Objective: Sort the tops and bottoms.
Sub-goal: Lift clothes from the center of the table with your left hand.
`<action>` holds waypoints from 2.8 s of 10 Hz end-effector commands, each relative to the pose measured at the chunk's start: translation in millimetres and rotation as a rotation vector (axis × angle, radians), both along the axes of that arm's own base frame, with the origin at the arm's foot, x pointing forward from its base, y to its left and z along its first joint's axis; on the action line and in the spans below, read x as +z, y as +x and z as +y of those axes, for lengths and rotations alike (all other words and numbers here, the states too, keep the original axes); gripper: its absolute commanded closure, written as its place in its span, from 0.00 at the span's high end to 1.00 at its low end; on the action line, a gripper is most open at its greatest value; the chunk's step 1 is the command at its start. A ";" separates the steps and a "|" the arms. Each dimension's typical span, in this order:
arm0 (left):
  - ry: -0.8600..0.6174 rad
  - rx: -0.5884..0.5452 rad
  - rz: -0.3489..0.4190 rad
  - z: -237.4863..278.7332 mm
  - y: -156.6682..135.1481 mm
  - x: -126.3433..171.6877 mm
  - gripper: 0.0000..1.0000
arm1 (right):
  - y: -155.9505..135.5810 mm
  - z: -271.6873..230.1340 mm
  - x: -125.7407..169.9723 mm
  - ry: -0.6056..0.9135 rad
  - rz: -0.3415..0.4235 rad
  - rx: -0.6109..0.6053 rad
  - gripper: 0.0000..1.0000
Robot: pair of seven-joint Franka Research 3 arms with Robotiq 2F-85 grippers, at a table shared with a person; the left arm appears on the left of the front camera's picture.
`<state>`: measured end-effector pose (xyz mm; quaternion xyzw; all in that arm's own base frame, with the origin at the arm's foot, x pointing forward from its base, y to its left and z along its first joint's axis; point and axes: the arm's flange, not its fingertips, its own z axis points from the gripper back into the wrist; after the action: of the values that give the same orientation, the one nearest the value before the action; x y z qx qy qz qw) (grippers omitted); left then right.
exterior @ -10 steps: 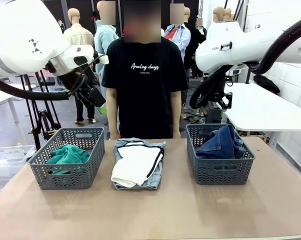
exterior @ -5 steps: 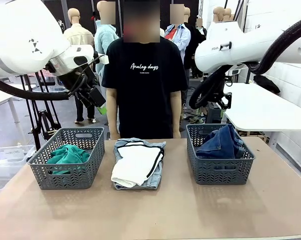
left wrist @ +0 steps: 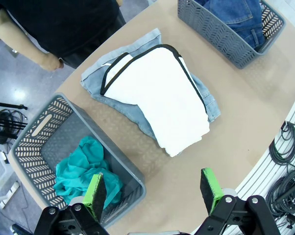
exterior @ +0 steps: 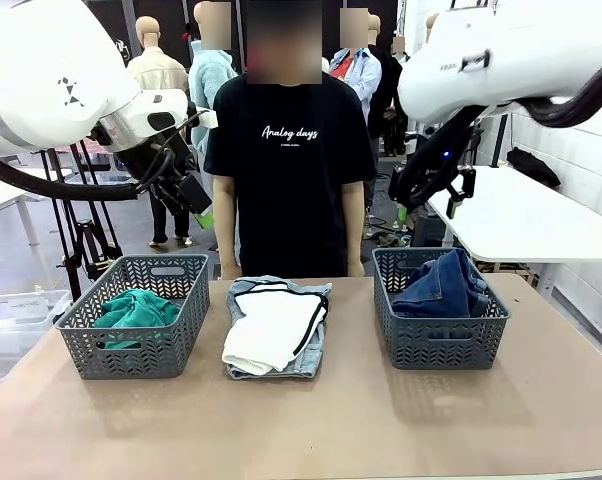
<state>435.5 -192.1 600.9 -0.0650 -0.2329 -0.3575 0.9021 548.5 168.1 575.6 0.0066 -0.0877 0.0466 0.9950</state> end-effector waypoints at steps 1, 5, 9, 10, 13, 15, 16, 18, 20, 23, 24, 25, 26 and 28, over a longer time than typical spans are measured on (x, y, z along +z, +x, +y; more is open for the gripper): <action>0.005 0.005 -0.007 -0.2 -0.2 0.3 1.00 | -23.9 -22.9 -1.0 0.047 -0.013 0.267 1.00; 0.005 0.005 -0.007 -0.2 -0.2 0.3 1.00 | -34.7 -19.6 24.7 0.016 -0.053 0.327 1.00; 0.005 0.005 -0.007 -0.2 -0.2 0.3 1.00 | -56.8 -26.8 39.4 0.109 -0.141 0.529 1.00; 0.005 0.005 -0.007 -0.2 -0.2 0.3 1.00 | -76.2 -37.5 48.7 0.152 -0.189 0.606 1.00; 0.005 0.005 -0.007 -0.2 -0.2 0.3 1.00 | -99.9 -58.8 29.7 0.193 -0.183 0.691 1.00; 0.005 0.005 -0.007 -0.2 -0.2 0.3 1.00 | -100.5 -63.3 15.3 0.209 -0.151 0.671 1.00; 0.005 0.005 -0.007 -0.2 -0.2 0.3 1.00 | -104.5 -66.2 18.8 0.221 -0.169 0.659 1.00; 0.000 0.000 0.000 -0.1 0.1 0.2 1.00 | -99.5 -64.6 24.4 0.185 -0.154 0.670 1.00; 0.105 -0.050 -0.077 -30.3 -20.6 -1.1 1.00 | -99.5 -64.6 24.4 0.185 -0.154 0.670 1.00; 0.221 -0.126 -0.026 -92.4 -2.5 -77.8 1.00 | -99.5 -64.6 24.4 0.185 -0.154 0.670 1.00; 0.223 -0.109 0.003 -103.4 1.8 -95.2 1.00 | -99.5 -64.6 24.4 0.185 -0.154 0.670 1.00; 0.218 -0.053 0.041 -110.2 9.7 -116.5 1.00 | -99.5 -64.6 24.4 0.185 -0.154 0.670 1.00; 0.242 0.010 0.056 -113.3 18.6 -138.3 1.00 | -99.5 -64.6 24.4 0.185 -0.154 0.670 1.00; 0.330 0.086 0.105 -116.5 37.8 -176.3 1.00 | -99.5 -64.6 24.4 0.185 -0.154 0.670 1.00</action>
<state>460.7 -295.7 424.5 0.0489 -0.1365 -0.3708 0.9173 448.8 103.3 599.8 0.1219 -0.1593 0.3622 0.9103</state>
